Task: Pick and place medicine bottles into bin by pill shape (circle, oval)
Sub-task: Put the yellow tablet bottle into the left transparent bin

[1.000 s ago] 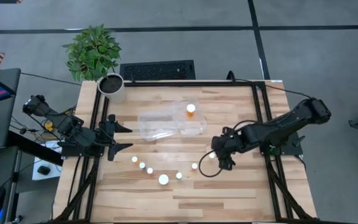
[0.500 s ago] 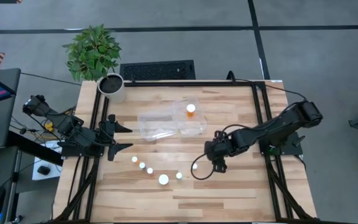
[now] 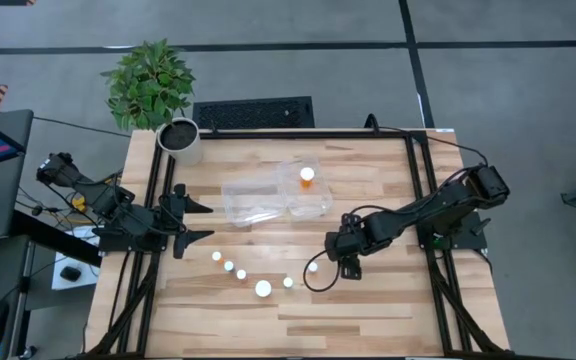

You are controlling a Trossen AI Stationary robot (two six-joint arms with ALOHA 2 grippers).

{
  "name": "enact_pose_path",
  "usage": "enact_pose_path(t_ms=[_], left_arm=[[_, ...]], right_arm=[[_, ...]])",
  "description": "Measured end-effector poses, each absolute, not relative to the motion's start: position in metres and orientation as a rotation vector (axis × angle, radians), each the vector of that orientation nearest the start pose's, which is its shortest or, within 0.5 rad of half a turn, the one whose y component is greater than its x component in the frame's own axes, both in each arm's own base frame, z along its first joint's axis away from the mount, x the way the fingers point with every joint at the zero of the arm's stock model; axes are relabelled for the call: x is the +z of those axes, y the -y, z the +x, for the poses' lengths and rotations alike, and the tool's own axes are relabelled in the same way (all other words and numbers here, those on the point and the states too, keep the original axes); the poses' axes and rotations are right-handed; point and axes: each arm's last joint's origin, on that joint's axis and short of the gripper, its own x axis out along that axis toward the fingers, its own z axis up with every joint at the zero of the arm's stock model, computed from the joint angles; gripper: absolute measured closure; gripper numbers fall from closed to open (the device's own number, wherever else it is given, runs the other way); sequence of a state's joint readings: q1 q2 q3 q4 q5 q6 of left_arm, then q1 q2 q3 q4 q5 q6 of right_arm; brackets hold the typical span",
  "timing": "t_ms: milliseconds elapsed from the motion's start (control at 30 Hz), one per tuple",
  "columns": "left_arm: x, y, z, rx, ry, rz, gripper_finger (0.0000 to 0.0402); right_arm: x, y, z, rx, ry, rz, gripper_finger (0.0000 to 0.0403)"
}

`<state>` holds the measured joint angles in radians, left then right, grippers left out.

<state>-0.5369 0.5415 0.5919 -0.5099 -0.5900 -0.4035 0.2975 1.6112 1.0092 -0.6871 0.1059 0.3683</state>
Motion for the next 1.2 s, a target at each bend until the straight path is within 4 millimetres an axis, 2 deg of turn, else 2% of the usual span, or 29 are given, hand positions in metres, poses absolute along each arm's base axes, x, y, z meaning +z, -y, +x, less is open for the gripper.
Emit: enact_pose_path(t_ms=[167,733,1067,1200], left_arm=[[0.2711,0.0464,0.1094,0.128,-0.37,-0.153,0.0119],[0.2711,0.0464,0.1094,0.128,-0.37,-0.153,0.0119],[0.2711,0.0464,0.1094,0.129,-0.37,-0.153,0.0119],[0.2711,0.0464,0.1094,0.129,-0.37,-0.153,0.0119]], right_arm=[[0.1872,-0.0805,0.2817,-0.077,-1.262,0.071,0.0149],[0.1871,-0.0775,0.2818,-0.09,-1.269,0.078,0.0285],[0.1874,-0.0775,0.2818,-0.09,-1.268,0.078,0.0291],[0.1947,-0.0773,0.281,-0.086,-1.254,0.082,0.029]])
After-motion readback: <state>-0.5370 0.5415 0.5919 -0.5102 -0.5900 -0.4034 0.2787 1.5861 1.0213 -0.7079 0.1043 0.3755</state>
